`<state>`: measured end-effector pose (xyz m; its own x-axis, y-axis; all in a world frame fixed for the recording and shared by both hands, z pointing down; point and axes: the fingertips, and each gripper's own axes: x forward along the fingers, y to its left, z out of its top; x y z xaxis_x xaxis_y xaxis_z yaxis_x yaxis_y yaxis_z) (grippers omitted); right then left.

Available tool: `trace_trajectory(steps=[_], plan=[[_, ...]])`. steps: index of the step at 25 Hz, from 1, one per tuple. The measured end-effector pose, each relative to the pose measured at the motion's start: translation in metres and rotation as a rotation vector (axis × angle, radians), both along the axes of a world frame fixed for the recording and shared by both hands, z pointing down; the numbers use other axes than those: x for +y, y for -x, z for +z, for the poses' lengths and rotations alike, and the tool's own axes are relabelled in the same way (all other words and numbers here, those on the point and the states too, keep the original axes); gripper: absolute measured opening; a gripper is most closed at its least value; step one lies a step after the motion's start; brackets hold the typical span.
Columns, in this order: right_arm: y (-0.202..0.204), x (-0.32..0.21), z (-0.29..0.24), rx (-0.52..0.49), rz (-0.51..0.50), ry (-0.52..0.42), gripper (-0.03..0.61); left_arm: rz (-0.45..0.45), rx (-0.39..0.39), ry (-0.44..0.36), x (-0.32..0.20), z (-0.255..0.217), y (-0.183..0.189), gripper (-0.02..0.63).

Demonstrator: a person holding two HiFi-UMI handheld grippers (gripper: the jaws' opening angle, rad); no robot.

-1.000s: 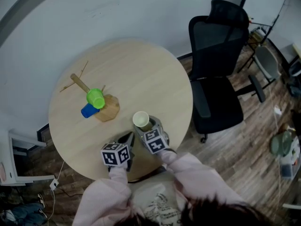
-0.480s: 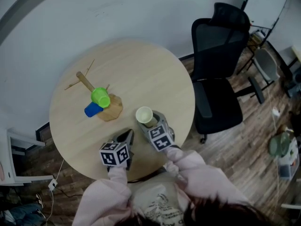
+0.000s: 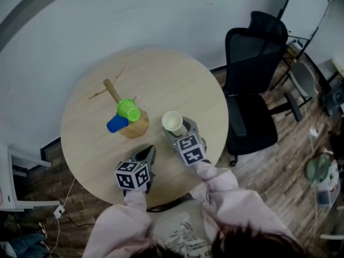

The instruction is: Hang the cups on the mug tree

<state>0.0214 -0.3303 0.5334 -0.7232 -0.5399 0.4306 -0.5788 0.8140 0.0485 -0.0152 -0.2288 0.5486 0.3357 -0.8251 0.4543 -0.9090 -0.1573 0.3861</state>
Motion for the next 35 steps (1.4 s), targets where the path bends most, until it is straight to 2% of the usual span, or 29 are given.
trace_trajectory(steps=[16, 27, 35], plan=[[0.03, -0.02, -0.054, -0.013, 0.012, -0.116, 0.275, -0.025, -0.011, -0.12, 0.004, -0.04, 0.039, 0.0], [0.052, -0.043, -0.097, 0.025, -0.088, -0.218, 0.275, -0.107, -0.01, -0.176, -0.007, -0.063, 0.051, 0.0], [0.069, -0.049, -0.114, 0.043, -0.149, -0.253, 0.275, -0.179, -0.005, -0.22, -0.006, -0.079, 0.061, 0.0]])
